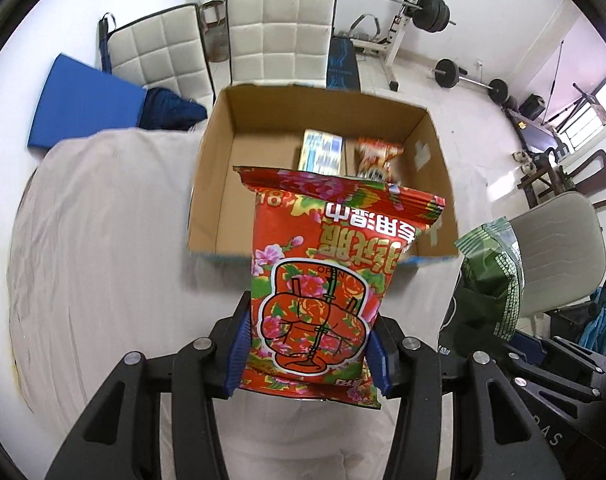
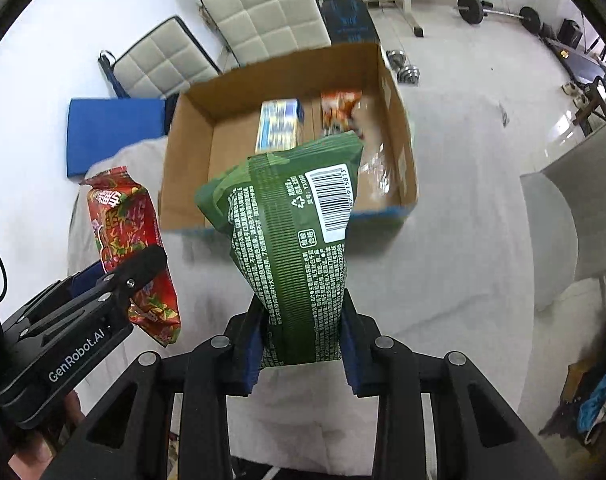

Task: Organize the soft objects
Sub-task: 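Place the red and green bags into the box and open both tools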

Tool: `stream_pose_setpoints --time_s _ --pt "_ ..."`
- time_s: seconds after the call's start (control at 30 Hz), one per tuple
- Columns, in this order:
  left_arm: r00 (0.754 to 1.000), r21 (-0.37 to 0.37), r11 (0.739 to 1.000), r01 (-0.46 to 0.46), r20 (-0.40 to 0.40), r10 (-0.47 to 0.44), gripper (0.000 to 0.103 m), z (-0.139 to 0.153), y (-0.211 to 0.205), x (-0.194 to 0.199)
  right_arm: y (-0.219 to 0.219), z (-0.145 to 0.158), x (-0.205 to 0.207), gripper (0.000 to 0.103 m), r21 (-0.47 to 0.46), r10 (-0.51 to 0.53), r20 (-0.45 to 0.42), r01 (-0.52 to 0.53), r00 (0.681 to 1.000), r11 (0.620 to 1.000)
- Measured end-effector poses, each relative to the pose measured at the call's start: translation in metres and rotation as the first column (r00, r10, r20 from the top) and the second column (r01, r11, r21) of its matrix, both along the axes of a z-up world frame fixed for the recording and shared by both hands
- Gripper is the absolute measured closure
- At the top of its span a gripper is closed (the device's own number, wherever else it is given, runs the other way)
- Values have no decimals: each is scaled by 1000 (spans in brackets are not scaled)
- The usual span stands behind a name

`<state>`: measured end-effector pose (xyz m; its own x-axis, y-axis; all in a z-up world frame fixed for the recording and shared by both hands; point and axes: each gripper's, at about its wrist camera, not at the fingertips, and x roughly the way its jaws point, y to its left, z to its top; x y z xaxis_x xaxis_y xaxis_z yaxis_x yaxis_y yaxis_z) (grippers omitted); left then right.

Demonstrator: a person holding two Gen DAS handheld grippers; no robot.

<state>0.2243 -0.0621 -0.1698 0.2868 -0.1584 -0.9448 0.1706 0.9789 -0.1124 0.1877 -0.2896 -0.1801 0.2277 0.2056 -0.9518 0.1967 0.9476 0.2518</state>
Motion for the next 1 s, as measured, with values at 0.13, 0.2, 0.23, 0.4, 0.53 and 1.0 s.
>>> stream_pose_setpoints --time_s 0.13,0.2,0.23,0.4,0.53,1.0 --pt "1000 -1 1000 4 -11 -4 57 2 -4 36 -10 3 34 68 -6 -28 15 28 1000 1000" --pt "1000 8 1000 6 -27 -6 57 1 -3 51 -17 0 53 68 -17 -46 11 46 999 999" --pt "999 8 1000 5 -35 -4 57 -2 -3 58 -19 -5 63 68 -21 -49 4 49 999 999" --pt "994 20 999 -25 -102 27 57 -25 3 107 -26 -48 115 68 -47 -63 -80 59 995 997" --pt "985 36 998 -49 -161 54 57 -55 6 149 -27 -95 150 69 -82 -58 -156 45 986 996" --pt "955 140 990 9 -295 33 57 -144 -14 234 -28 -184 190 69 -160 -64 -303 16 951 987"
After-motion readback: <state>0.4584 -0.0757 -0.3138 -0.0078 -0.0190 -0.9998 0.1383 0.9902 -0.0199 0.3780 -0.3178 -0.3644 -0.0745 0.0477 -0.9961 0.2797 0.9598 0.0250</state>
